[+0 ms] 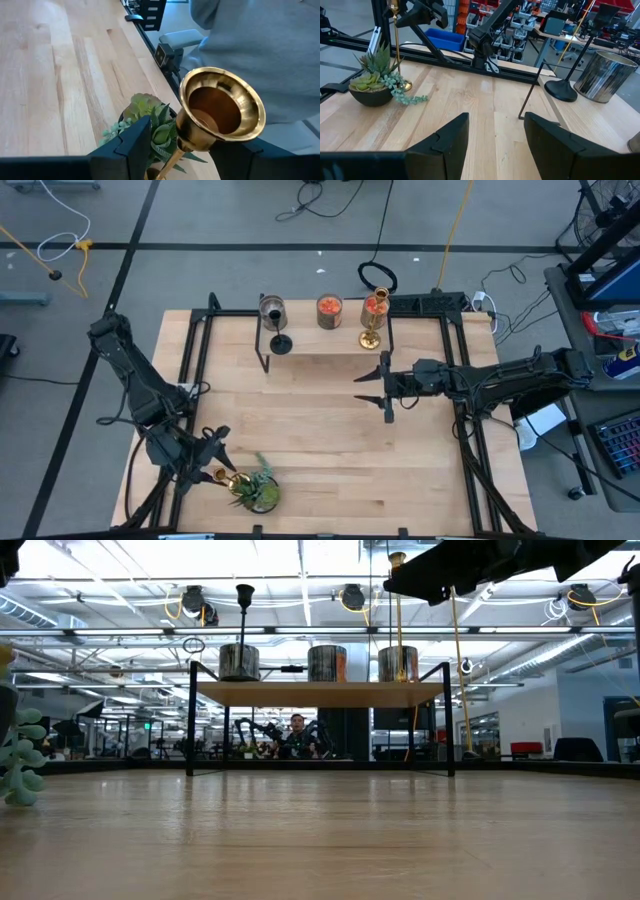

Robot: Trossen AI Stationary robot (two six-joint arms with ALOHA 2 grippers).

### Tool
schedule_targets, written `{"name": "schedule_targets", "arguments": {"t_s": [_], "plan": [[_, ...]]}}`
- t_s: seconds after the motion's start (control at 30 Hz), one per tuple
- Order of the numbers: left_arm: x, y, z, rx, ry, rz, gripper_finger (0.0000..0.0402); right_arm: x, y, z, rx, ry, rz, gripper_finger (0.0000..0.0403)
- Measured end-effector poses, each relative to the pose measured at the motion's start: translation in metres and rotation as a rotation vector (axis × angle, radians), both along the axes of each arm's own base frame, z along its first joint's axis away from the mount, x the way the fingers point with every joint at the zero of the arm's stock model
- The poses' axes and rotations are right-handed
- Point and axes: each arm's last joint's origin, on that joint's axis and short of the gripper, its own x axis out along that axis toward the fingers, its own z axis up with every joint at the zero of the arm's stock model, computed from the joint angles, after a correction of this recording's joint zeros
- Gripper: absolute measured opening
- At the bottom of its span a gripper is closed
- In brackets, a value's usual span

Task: Pick & Place candle stick holders
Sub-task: Put the golden candle holder aligned with the brown scented candle on the shelf

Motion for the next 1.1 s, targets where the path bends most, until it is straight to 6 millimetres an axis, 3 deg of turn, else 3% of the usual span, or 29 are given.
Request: {"name": "schedule_targets", "arguments": {"t_s": [0.17,0.5,0.77,0.97,1.1], "plan": [[-0.001,0.001,-0.002,0.019,0.009,-0.002,0.0168,0.000,0.000,0.000,0.000,-0.004,0.000,0.0187],[-0.001,0.001,-0.002,0.072,-0.019,-0.054,0.0036,0.000,0.000,0.000,0.000,-0.004,0.000,0.0187],[0.011,0.009,0.003,0.079,-0.093,0.095,0.0044,0.000,0.000,0.002,0.001,-0.018,0.000,0.0187],[0.028,0.024,0.023,0.012,-0.161,0.242,0.0044,0.000,0.000,0.002,0.001,-0.019,0.000,0.0187],[0.039,0.036,0.038,0.091,-0.226,0.273,0.0037,0.000,0.000,0.002,0.001,-0.019,0.000,0.0187]]}}
